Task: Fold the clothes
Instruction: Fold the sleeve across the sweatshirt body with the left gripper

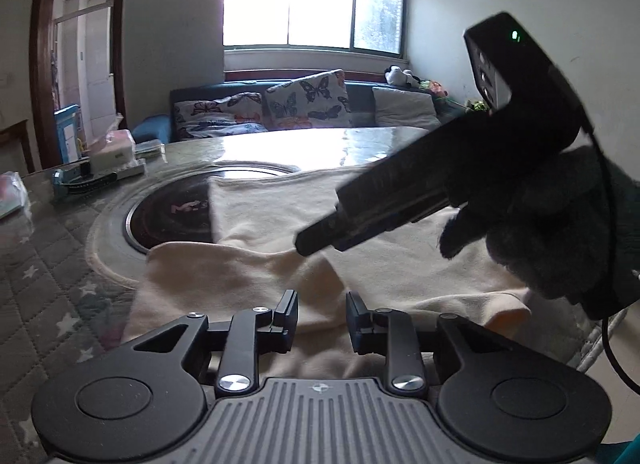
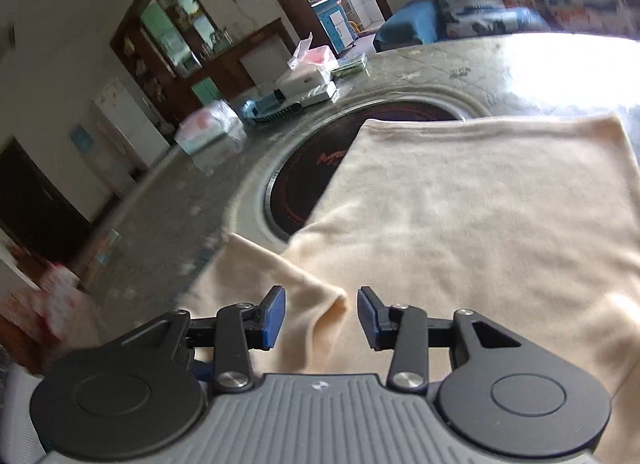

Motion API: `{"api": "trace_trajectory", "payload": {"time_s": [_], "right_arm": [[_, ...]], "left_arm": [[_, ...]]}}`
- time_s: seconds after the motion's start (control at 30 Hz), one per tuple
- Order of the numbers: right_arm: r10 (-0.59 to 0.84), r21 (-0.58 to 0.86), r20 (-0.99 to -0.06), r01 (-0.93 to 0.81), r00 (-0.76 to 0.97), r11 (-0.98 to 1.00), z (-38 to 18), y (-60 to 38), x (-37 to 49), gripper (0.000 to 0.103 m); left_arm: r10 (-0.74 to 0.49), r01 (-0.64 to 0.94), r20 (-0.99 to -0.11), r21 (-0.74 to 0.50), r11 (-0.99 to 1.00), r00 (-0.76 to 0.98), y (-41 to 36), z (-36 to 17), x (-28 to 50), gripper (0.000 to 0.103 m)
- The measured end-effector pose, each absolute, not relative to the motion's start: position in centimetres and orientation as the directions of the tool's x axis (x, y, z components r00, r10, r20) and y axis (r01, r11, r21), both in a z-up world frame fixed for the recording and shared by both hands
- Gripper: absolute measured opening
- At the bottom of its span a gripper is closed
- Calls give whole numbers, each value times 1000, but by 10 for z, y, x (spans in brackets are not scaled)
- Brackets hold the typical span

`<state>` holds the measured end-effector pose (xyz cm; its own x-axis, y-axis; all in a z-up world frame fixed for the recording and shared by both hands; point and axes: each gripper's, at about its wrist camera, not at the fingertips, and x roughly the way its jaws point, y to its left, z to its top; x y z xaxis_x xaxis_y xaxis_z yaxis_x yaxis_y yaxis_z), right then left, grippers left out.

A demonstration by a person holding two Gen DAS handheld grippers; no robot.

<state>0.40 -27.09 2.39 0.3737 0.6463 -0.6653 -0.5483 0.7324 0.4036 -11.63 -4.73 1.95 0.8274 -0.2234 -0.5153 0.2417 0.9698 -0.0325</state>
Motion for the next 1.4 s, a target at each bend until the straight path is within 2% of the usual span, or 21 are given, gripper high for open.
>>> {"api": "trace_trajectory", "payload": {"time_s": [0.17,0.3,0.33,0.57,0.73,1.03,1.3,1.4], "right_arm": [[620,321,-691,-611,372,724,19,-254,-2,38],[601,251,-698,-653,389,714,21,-245,-9,15],[597,233,-697,-662,398,713,23,-244,-11,6],[622,147,-625,-712,472,687,74,-246,-20,5],[638,51,-550,-741,539,670,121,-246,-32,5],[595,-71,-475,-702,649,709,154,-274,-60,5],[437,-4,-609,-554,662,833,105,-318,-46,5],[405,22,-647,-515,646,857,84,-331,-41,5]], "left_arm": [[-104,112,-512,-16,994,853,-20,21,-123,35],[-30,27,-538,-13,1000,843,-6,16,-125,36],[-34,26,-543,-22,999,839,-5,15,-126,36],[-155,162,-540,-35,986,827,-27,14,-130,36],[-89,98,-569,-14,995,818,-30,8,-121,34],[-17,68,-564,69,995,826,-30,3,-130,33],[-42,80,-566,43,996,823,-26,7,-137,34],[-54,118,-559,79,990,828,-32,6,-136,35]]}}
